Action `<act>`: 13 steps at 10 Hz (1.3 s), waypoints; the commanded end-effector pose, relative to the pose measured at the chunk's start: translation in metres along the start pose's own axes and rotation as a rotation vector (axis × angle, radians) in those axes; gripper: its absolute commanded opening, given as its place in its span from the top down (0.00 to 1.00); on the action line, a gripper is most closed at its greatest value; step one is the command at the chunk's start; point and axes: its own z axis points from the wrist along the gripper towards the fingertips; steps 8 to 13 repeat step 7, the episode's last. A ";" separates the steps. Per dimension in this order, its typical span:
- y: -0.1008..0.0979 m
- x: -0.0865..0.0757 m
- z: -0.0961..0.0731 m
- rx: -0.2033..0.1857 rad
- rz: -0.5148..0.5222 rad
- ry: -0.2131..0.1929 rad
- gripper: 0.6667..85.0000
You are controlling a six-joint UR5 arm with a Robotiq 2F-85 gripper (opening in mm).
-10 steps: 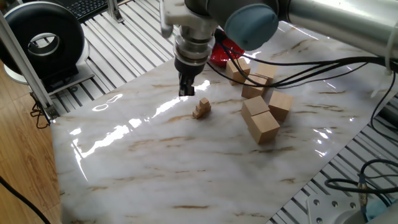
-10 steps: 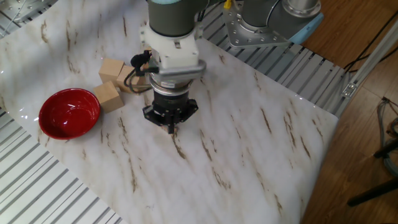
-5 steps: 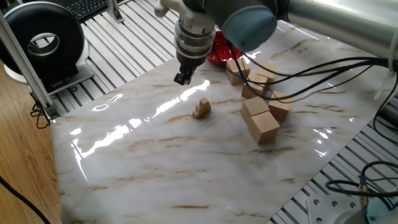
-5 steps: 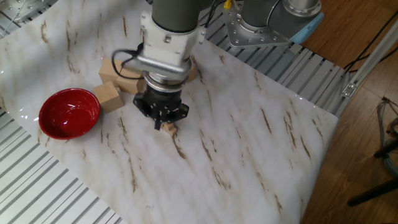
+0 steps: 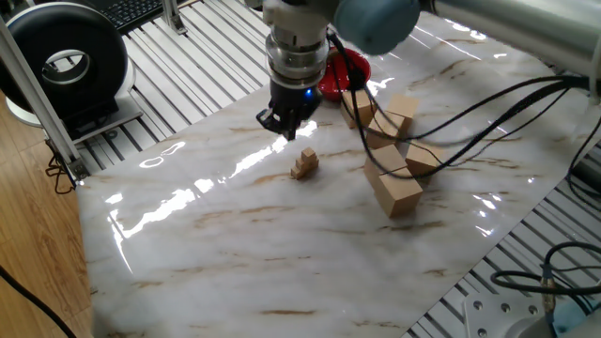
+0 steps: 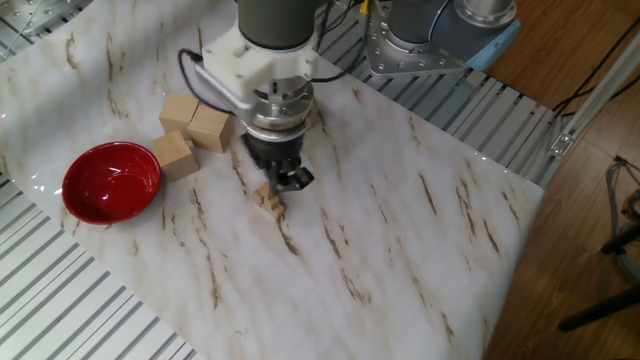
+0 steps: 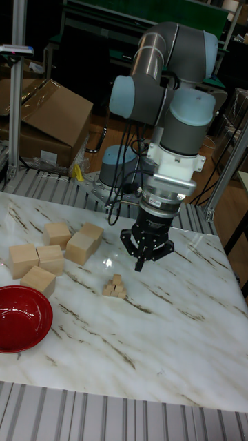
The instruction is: Stack the blocks into a pyramid shape
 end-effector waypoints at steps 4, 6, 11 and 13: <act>0.012 0.052 -0.005 -0.037 0.287 0.222 1.00; 0.011 0.056 -0.004 -0.025 0.278 0.240 1.00; 0.011 0.057 -0.002 -0.018 0.273 0.238 1.00; 0.011 0.057 -0.002 -0.018 0.273 0.238 1.00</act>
